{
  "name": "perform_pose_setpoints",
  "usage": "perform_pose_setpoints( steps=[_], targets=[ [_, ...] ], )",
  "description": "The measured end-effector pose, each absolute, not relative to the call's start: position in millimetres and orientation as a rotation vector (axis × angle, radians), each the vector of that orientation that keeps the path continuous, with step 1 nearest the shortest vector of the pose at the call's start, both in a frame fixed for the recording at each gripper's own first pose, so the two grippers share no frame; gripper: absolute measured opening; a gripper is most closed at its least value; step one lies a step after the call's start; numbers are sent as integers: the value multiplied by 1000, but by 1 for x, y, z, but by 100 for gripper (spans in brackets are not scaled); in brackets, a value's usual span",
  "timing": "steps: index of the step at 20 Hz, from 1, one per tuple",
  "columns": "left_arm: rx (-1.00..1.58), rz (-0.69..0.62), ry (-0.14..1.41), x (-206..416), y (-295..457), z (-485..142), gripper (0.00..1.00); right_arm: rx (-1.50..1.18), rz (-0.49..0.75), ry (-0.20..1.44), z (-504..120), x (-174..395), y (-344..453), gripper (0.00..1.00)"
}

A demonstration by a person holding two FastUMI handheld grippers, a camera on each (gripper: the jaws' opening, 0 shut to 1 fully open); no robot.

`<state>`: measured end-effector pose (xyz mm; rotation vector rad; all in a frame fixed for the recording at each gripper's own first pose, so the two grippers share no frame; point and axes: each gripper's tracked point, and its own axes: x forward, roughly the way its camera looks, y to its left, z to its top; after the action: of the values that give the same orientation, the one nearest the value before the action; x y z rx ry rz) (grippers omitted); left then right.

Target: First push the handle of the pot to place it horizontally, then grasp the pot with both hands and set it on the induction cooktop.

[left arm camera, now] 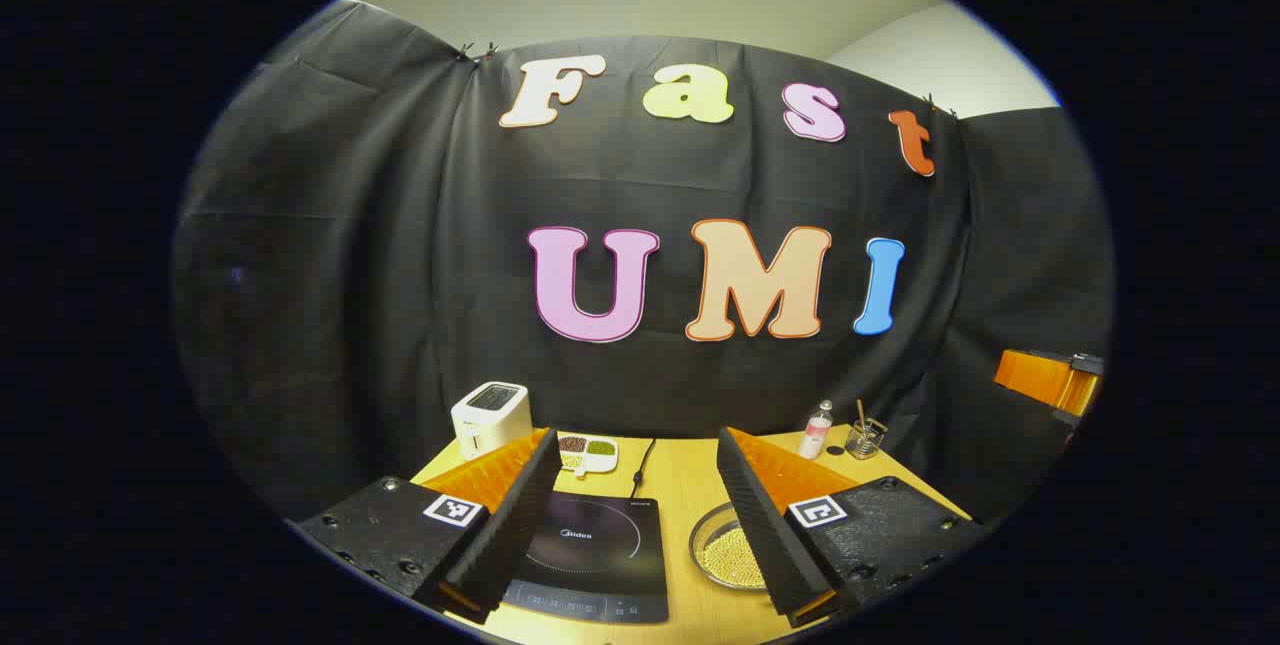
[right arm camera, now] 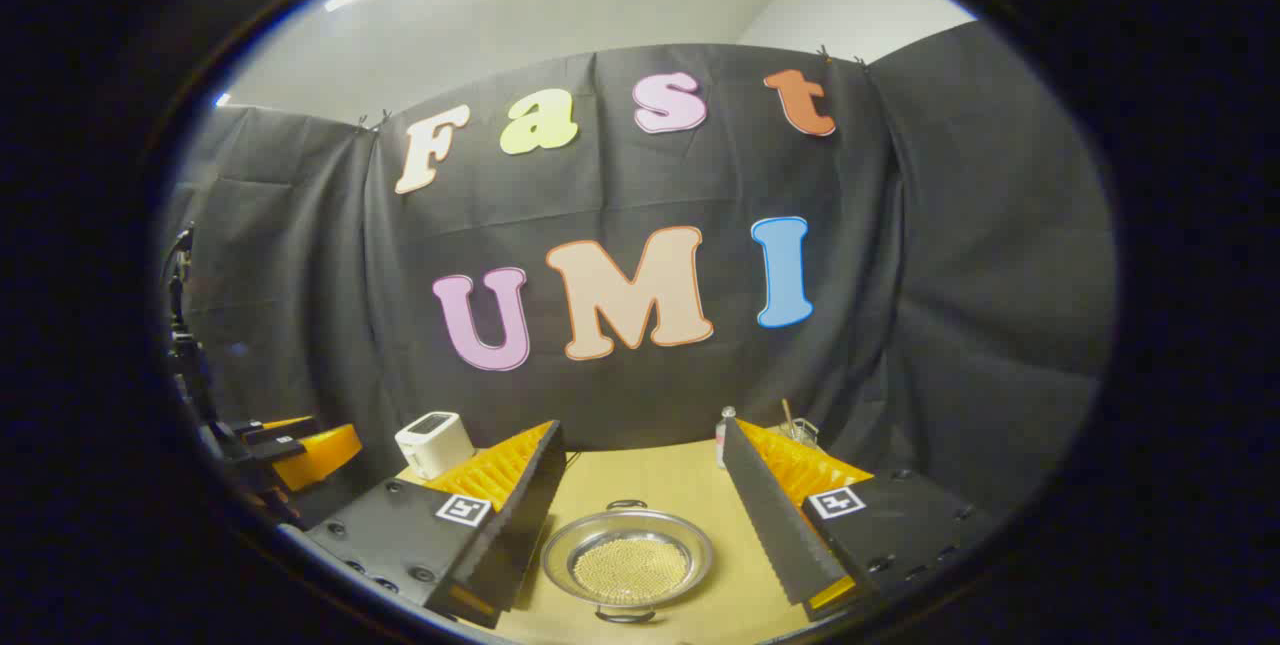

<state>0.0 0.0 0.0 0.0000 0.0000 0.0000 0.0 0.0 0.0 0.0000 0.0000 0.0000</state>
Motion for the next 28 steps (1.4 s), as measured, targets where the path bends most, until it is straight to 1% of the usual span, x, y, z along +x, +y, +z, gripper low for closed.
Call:
perform_pose_setpoints(
  steps=[1, 2, 6, 7, 8, 9, 10, 11, 12, 16, 18, 19, 20, 23, 25, 26, 27, 28],
  targets=[
    [1, -3, 3, -1, -1, 0, 92, -1, 1, 4, 1, -1, 1, 92],
    [2, -8, 3, -3, -2, -1, 95, -4, 1, 6, 0, -3, 1, 92],
    [21, -6, 2, -6, 1, 1, 95, -5, 1, 9, -1, -6, 6, 92],
    [28, -5, -1, -5, 2, 3, 99, -2, 3, 10, -2, -6, 8, 92],
    [34, -6, -4, -6, 3, 4, 95, 0, 5, 10, -2, -6, 10, 92],
    [38, -9, -4, -6, 3, 4, 95, 1, 7, 12, -2, -5, 12, 92],
    [40, -12, -1, -6, 4, 2, 92, 2, 8, 13, -4, -5, 14, 92],
    [40, -14, 2, -6, 6, 1, 95, 2, 8, 12, -3, -5, 16, 92],
    [35, -14, 2, -6, 8, 0, 92, 2, 9, 10, -3, -5, 18, 92],
    [15, -7, 18, -9, 19, -6, 92, -1, 12, 15, -7, -7, 27, 92],
    [9, 3, 25, -12, 28, -10, 99, -1, 11, 22, -10, -8, 31, 92],
    [6, 7, 23, -13, 32, -10, 95, 1, 12, 25, -11, -10, 34, 91],
    [7, 13, 23, -14, 36, -9, 92, 1, 11, 27, -13, -10, 37, 88],
    [21, 25, 24, -17, 47, -12, 92, 2, 14, 25, -16, -13, 48, 88],
    [26, 24, 27, -20, 53, -14, 92, 1, 11, 25, -20, -13, 53, 57],
    [28, 22, 29, -21, 56, -15, 95, 0, 9, 28, -23, -15, 56, 47],
    [30, 21, 33, -22, 58, -17, 92, 0, 12, 31, -25, -14, 60, 41],
    [33, 22, 35, -22, 62, -18, 92, -1, 15, 38, -28, -15, 65, 36]
  ],
)
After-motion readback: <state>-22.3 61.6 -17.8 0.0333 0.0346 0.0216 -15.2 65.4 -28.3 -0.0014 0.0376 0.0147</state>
